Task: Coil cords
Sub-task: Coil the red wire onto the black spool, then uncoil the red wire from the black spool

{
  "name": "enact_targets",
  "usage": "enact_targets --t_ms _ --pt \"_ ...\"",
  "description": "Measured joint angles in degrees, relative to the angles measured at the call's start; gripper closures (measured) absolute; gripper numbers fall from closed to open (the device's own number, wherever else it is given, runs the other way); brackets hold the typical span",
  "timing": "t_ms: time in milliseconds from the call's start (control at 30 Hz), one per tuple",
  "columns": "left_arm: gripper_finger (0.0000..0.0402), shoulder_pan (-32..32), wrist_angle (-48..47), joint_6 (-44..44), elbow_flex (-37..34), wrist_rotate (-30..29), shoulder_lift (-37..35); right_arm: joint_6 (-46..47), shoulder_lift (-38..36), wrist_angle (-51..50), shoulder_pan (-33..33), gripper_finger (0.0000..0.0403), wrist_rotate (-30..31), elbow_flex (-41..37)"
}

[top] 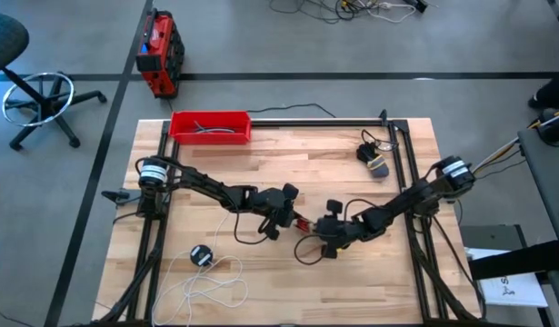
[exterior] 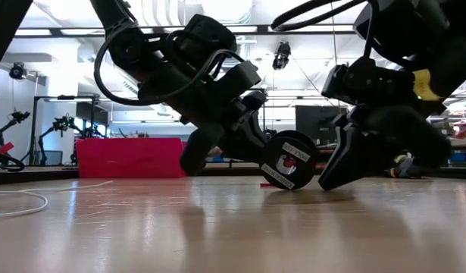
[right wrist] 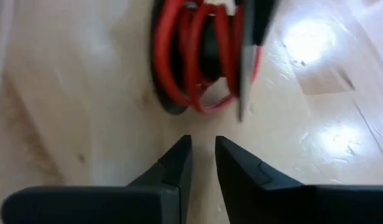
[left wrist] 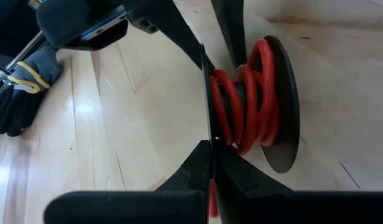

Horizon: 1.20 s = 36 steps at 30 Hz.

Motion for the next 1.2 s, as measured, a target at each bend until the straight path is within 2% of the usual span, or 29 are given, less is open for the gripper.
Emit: enact_targets --t_ms 167,467,867,1200 --pt "0.0401 -0.1 0.5 -1.4 0.0 0.0 0.0 1.1 0.7 0.4 -0.4 0.0354 2.2 0.0" --pt "0.0401 -0.1 1.5 -14.4 -0.2 3.2 -0.2 0.4 0.7 1.5 -0.3 0.0344 2.6 0.9" --pt "0.0401 -0.1 1.7 -22.8 -0.2 4.8 -1.7 2.7 -2.4 0.8 0.8 0.0343 0.2 1.2" --pt "0.0401 -0.1 2.1 -27.1 -0.2 9.6 -3.3 4.0 -3.2 1.4 1.5 0.0326 -2.7 2.1"
